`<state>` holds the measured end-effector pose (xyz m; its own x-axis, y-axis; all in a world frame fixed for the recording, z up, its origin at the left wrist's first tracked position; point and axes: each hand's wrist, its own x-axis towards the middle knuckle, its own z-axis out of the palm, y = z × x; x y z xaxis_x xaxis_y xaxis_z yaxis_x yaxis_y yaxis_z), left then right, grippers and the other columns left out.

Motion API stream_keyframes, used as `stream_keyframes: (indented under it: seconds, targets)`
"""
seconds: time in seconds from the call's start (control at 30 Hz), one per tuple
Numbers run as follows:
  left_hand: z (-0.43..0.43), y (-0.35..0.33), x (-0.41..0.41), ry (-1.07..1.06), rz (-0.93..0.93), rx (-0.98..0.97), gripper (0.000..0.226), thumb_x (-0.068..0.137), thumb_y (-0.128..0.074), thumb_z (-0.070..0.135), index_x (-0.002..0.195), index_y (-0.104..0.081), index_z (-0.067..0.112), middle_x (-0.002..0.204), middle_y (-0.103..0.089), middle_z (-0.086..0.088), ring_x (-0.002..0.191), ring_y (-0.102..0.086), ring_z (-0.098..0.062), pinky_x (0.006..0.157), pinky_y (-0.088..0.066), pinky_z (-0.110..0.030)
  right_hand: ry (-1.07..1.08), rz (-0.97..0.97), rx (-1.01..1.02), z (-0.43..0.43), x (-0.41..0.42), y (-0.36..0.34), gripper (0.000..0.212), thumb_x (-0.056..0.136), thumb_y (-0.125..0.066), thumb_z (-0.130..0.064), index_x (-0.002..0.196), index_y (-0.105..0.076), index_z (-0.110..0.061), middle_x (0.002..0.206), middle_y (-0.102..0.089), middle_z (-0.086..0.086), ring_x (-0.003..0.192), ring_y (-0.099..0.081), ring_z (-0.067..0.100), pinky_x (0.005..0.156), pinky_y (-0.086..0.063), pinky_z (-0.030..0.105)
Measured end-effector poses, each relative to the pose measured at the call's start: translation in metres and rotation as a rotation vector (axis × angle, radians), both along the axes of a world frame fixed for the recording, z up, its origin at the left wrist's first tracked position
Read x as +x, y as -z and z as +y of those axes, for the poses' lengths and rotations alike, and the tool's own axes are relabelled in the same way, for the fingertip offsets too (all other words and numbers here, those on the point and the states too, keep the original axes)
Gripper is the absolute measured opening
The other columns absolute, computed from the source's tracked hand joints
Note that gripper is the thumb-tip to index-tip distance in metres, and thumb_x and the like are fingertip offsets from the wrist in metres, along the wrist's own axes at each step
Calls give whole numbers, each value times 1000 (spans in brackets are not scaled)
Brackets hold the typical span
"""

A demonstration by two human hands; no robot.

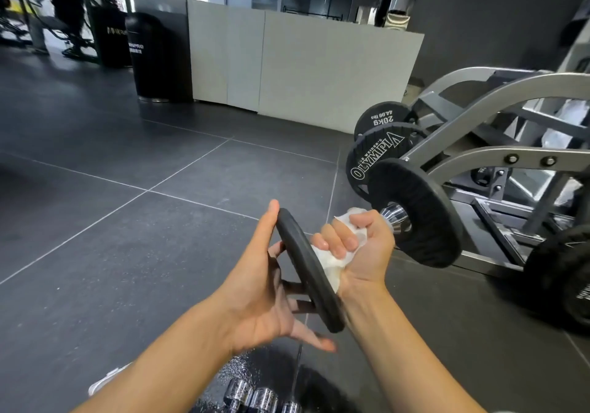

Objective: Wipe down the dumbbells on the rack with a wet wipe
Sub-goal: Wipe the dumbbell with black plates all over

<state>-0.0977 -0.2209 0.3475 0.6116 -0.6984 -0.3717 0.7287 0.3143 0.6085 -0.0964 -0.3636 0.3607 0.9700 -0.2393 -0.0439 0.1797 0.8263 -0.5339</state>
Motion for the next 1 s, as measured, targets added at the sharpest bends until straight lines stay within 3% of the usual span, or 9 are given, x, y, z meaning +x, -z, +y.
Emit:
stream_keyframes:
  seconds: [0.17,0.3,0.4,0.5,0.6,0.7,0.8,0.9,1.0]
  targets:
    - [-5,-1,-6,-147,-297,12,82,72,-71,68,127,-57,9,94,-66,-17,75,-70,-29,70,-56,-58,-73,55,-8,0,0,-1,37,76,-50,-20,46,-28,-22,44,-19,-3,42,-22,15,51,-31,28]
    - [-4,16,-6,-440,-1151,292,113,50,-90,46,146,-28,45,142,-43,-3,126,-56,-11,94,-55,-30,-69,99,53,-4,5,-5,36,80,-49,-18,53,-26,-24,51,-19,-4,49,-21,14,51,-34,26]
    - [3,27,4,-525,-1948,454,110,52,-99,46,139,-35,29,159,-19,-11,153,-24,-39,117,-42,-38,-87,121,88,-4,4,-6,36,80,-49,-20,54,-25,-24,51,-18,-4,50,-19,15,50,-33,26]
    - [4,27,4,-555,-2223,540,91,60,-98,47,129,-43,26,154,-21,-24,151,-18,-57,121,-33,-54,-115,115,77,-5,0,-9,37,80,-50,-23,53,-26,-24,47,-20,-4,43,-24,15,46,-35,25]
    - [4,23,0,-486,-1928,494,111,48,-100,43,137,-35,35,154,-22,-16,150,-32,-31,109,-48,-37,-177,73,112,-6,-4,-10,40,81,-51,-24,48,-28,-22,43,-23,-4,39,-28,13,44,-37,23]
    - [-4,-5,-7,-418,-1026,284,110,32,-95,57,131,-47,44,124,-54,-1,101,-66,-12,79,-59,-26,-199,-4,114,-6,-7,-9,39,79,-53,-22,47,-30,-21,42,-24,-5,39,-29,11,47,-38,23]
    - [-2,-13,-5,-51,-290,-36,67,64,-71,78,98,-78,21,99,-71,-15,89,-70,-32,78,-59,-60,-237,-59,32,-6,-8,-9,40,79,-52,-23,46,-28,-21,41,-22,-4,38,-26,12,48,-35,24]
    - [7,2,-6,162,-9,-250,92,81,-47,87,109,-76,5,120,-71,-19,112,-66,-41,103,-43,-70,-274,-40,-82,-8,-10,-11,39,77,-52,-25,45,-29,-20,42,-20,-2,41,-23,13,50,-33,26]
    - [-4,-2,-12,2,-147,-200,65,75,-65,77,95,-78,16,102,-72,-16,91,-73,-36,80,-57,-64,-299,38,-53,-14,-12,-14,46,84,-51,-30,45,-29,-19,41,-22,-1,40,-28,15,49,-38,26]
